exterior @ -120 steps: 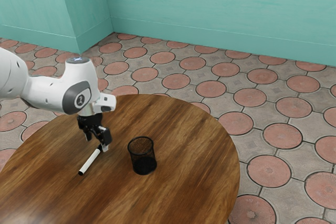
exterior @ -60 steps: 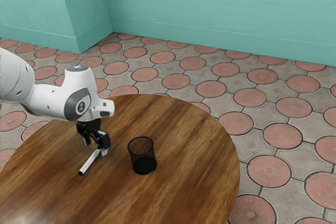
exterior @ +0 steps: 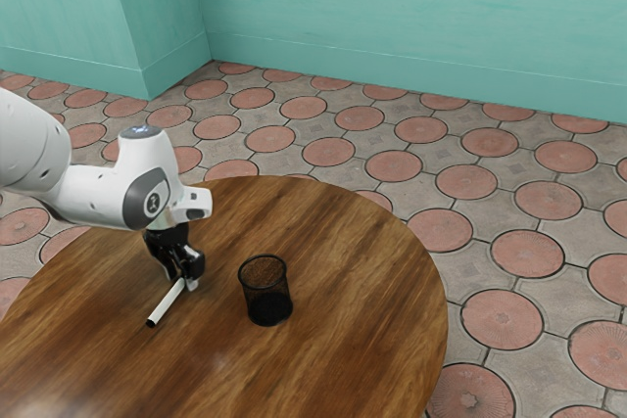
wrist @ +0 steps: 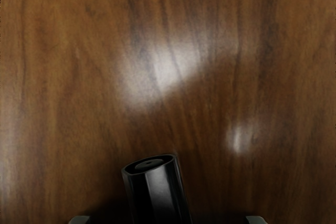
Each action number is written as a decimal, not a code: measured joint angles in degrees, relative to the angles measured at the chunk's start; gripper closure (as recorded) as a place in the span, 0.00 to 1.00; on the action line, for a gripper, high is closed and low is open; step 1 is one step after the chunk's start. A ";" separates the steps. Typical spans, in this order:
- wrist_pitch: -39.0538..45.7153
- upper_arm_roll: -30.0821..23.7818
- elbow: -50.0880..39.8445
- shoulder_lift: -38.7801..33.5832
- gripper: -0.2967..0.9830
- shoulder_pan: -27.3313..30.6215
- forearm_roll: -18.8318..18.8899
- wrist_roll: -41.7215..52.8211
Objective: Put the marker into the pen holder.
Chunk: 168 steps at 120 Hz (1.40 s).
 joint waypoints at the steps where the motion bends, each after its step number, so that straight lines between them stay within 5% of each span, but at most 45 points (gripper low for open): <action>1: 0.02 0.00 0.01 -0.01 0.51 0.00 -0.01 0.02; 25: 0.26 -0.01 0.10 0.05 0.72 0.02 -0.13 0.44; 54: 0.50 0.02 0.09 -0.92 0.81 -0.04 0.56 -0.06; 103: -0.65 -0.50 4.74 -14.23 0.85 -7.10 5.43 -2.47; 128: -0.43 -1.74 9.00 -13.50 0.85 -13.91 6.08 -3.71; 168: 1.97 -4.86 5.46 -14.90 0.84 -15.37 5.09 -6.63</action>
